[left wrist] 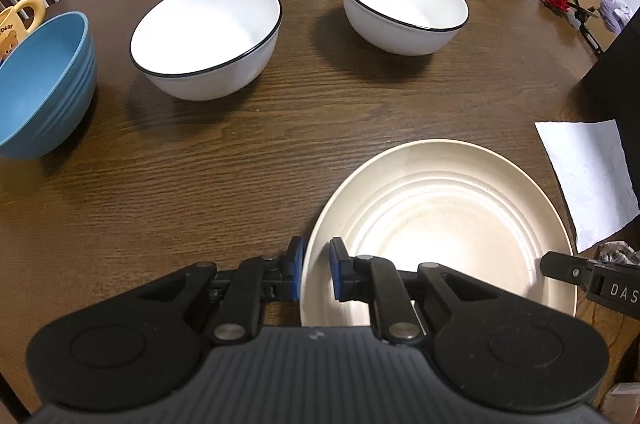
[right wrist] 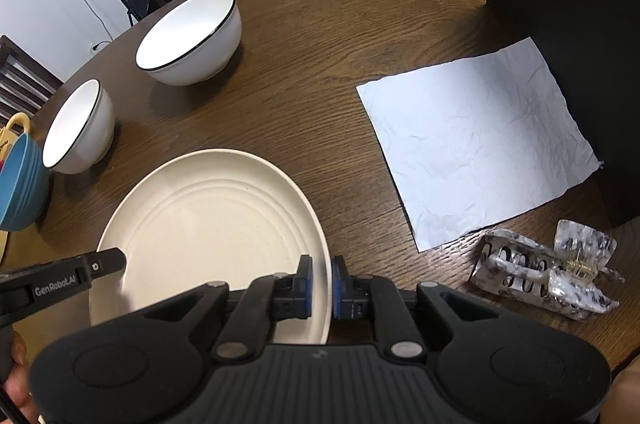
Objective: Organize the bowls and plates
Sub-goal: 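Lift the cream plate with both grippers and carry it toward the plate stack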
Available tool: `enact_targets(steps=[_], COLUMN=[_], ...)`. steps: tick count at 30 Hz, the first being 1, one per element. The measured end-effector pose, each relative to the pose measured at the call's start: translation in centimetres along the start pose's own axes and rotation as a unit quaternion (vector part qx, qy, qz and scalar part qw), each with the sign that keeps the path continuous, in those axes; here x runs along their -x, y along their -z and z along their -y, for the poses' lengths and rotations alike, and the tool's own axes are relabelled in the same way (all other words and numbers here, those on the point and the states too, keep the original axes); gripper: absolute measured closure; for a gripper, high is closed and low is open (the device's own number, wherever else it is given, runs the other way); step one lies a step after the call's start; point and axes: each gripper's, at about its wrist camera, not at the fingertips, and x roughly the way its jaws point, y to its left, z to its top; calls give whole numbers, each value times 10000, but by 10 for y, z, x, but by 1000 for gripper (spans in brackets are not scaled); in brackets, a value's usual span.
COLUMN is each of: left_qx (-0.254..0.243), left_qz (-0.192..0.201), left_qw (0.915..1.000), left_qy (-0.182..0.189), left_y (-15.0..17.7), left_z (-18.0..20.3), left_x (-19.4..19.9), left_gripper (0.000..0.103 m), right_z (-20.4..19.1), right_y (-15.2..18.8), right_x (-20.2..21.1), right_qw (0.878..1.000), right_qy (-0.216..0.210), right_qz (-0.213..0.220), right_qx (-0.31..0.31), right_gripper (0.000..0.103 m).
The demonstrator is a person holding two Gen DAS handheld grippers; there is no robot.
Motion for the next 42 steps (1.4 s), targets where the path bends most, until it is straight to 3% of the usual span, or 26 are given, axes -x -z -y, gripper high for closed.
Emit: enact_targets(steps=[42], left_qx=[313], left_qz=[425], left_qw=[9985], left_qy=[-154], left_y=[33], left_z=[-32], left_x=[72], left_gripper=[89], right_z=[-43], right_y=[29], right_x=[60], right_qw=[9976], right_qy=[-231], right_qz=[352], right_qx=[545], right_gripper=[94])
